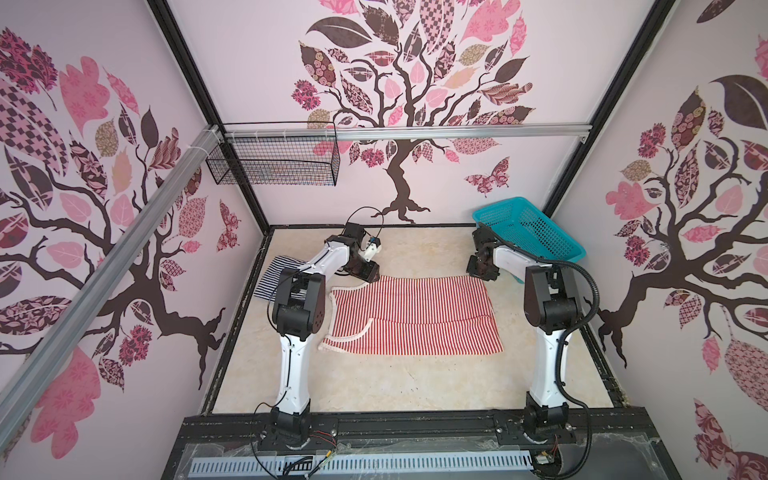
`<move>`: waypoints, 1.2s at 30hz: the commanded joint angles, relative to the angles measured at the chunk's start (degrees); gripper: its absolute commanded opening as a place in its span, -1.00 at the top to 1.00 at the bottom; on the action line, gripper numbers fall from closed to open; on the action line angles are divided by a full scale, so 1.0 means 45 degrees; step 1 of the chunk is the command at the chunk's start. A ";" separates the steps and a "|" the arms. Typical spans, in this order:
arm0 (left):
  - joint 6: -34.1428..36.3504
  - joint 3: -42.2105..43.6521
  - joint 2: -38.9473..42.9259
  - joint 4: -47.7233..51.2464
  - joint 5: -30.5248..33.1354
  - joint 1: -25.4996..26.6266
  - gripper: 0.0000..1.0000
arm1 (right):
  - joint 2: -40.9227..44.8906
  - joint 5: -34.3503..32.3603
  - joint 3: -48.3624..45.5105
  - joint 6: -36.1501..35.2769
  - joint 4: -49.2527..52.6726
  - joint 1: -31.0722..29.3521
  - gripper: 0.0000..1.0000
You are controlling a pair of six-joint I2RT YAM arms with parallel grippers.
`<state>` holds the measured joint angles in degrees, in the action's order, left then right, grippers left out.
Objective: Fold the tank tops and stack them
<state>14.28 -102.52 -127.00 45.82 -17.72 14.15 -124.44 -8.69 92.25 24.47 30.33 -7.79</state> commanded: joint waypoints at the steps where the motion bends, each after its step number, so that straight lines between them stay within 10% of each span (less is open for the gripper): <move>1: -0.0109 -0.0733 -0.0366 0.0348 -0.0239 -0.0060 -0.11 | -0.0014 0.0129 0.0458 -0.0066 0.0352 0.0047 0.69; 6: -0.0119 -0.1139 -0.0742 0.0486 0.0027 -0.0062 -0.11 | 0.0483 0.0116 0.0405 -0.0047 0.0373 0.0052 1.00; 19: 0.0019 -0.2579 -0.1898 0.0936 -0.0116 -0.0059 -0.03 | 0.1458 0.0133 -0.0113 -0.0086 0.0162 0.0052 1.00; 30: 0.0039 -0.2804 -0.1759 0.1197 -0.0788 -0.0074 0.91 | 0.2639 0.0174 -0.0844 -0.0047 -0.0102 0.0052 1.00; 36: 0.0131 -0.2839 -0.1874 0.1308 -0.0867 -0.0061 0.64 | 0.2799 0.0287 -0.1020 -0.0051 -0.0104 0.0052 1.00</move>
<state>14.41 -113.49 -135.24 50.76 -19.94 14.13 -114.37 -7.57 87.99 24.18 29.32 -7.79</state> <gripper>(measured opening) 0.187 0.049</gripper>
